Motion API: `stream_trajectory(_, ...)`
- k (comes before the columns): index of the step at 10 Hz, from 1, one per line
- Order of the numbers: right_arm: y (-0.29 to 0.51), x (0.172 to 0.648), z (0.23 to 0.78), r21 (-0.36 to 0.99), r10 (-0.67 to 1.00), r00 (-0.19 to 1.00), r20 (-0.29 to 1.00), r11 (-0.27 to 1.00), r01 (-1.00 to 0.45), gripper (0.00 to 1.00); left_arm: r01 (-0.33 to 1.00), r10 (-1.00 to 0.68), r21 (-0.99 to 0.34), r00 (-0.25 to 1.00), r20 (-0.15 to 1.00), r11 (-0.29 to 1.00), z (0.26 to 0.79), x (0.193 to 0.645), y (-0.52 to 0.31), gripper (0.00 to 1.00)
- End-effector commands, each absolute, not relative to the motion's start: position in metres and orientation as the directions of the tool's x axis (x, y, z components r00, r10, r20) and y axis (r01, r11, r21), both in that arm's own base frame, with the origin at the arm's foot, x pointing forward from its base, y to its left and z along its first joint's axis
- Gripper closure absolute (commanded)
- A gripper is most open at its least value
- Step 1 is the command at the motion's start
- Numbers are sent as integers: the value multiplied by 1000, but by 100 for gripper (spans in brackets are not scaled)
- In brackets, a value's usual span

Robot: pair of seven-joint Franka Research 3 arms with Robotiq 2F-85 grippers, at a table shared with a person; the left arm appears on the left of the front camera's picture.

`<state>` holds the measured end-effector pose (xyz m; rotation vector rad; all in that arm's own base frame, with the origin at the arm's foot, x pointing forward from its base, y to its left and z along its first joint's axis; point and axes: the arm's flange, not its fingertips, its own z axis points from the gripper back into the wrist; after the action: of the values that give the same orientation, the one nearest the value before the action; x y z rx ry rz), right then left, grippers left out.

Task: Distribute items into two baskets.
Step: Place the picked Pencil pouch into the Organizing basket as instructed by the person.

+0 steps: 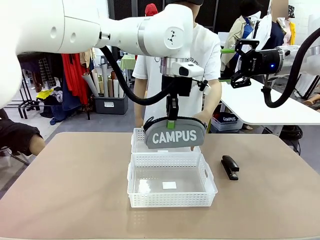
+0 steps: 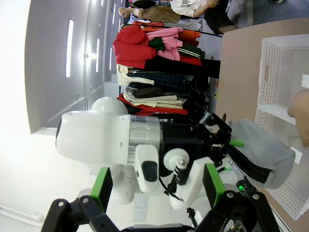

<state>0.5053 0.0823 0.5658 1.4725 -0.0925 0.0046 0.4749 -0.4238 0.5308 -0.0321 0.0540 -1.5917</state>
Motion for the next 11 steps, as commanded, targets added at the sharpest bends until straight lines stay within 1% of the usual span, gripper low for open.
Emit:
stream_trajectory(1,83,505,568,993,-53,996,67,97,-62,0,998,-1000,-55,20,24,19,518,451,-416,100)
stream_trajectory(4,83,505,568,993,-53,996,67,97,-62,0,997,-999,-67,32,-12,33,487,431,-409,100)
stream_trajectory(6,83,505,568,993,-53,996,67,97,-62,0,997,-998,-65,48,-40,50,474,427,-398,100)
stream_trajectory(7,83,505,568,993,-53,996,67,97,-62,0,997,-997,-53,46,-67,50,465,429,-395,100)
stream_trajectory(11,83,505,568,993,-53,996,67,97,-62,0,997,-997,-55,57,-58,60,435,451,-388,100)
